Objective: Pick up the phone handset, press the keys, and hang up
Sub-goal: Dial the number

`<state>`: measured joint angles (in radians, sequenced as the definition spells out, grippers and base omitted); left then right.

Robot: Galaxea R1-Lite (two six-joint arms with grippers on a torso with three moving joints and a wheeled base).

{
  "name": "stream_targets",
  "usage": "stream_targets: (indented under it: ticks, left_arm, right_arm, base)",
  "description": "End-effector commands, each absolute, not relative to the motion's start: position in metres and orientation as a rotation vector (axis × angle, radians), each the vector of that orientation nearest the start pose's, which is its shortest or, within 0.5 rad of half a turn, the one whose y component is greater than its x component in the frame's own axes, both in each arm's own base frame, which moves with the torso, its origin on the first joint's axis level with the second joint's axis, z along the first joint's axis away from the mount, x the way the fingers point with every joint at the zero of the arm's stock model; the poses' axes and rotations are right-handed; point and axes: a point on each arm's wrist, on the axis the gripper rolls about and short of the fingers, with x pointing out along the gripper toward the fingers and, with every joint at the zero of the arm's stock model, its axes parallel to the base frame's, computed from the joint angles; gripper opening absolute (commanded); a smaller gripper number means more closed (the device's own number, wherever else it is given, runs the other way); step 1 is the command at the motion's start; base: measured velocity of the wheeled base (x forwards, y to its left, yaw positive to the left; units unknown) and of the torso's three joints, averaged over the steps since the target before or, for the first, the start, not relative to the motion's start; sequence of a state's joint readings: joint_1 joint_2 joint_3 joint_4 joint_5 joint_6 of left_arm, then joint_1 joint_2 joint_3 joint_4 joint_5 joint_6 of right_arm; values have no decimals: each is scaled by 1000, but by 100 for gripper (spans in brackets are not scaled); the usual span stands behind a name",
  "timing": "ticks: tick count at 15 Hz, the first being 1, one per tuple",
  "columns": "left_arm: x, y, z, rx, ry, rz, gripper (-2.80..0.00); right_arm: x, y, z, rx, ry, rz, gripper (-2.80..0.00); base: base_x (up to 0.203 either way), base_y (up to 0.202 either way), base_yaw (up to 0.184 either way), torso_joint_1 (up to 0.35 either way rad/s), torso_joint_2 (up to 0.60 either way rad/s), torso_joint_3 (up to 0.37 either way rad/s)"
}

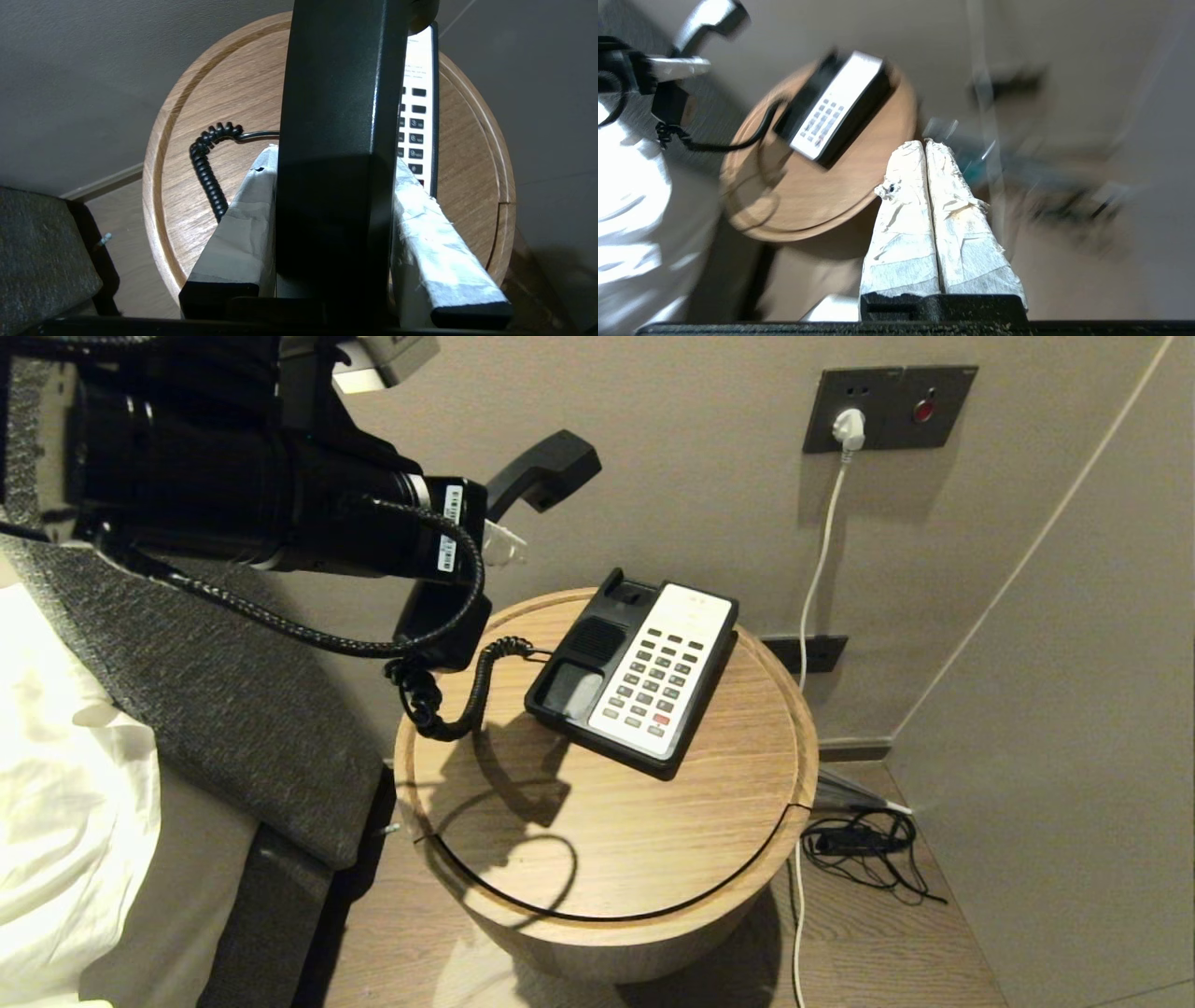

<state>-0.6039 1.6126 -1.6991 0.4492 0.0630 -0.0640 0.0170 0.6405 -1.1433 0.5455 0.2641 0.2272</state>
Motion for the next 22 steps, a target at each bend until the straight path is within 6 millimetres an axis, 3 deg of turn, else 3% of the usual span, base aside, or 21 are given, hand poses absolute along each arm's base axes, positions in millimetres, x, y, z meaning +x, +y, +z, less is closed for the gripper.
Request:
stream_targets:
  ticks: [1,3,5,8,12,14,17,20,22]
  left_arm:
    - [226,-153,356,53,361,-517,-280]
    - [224,-152,360,45,342,-519,-280]
    - [222,-148,369,18,321,-510,-280]
    - [224,-135,370,7,317,-459,-280]
    - [217,-118,371,-8,314,-412,-280]
    - [212,-111,373,-13,305,-398,-280]
    - [205,-94,374,-22,302,-347,-280]
    - [197,-84,368,-22,316,-318,-280]
    - [194,-79,367,-27,315,-305,-280]
  right_arm:
    - [96,13,339,285,385,319,-280]
    - [162,31,329,307,563,395,-280]
    - [213,57,311,306,703,455,-280]
    - [262,98,293,288,800,532,-280]
    - [297,148,284,261,834,573,-280]
    - [303,171,284,226,824,577,-280]
    - [314,193,266,175,850,540,-280]
    - [318,217,260,147,843,552,-280]
    - [320,221,260,144,832,550,-280]
  base:
    - [0,0,0,0,0,0]
    - [0,0,0,0,0,0]
    - [0,0,0,0,0,0]
    - [0,0,0,0,0,0]
    - [0,0,0,0,0,0]
    - [0,0,0,0,0,0]
    - [0,0,0,0,0,0]
    - [0,0,0,0,0,0]
    - [0,0,0,0,0,0]
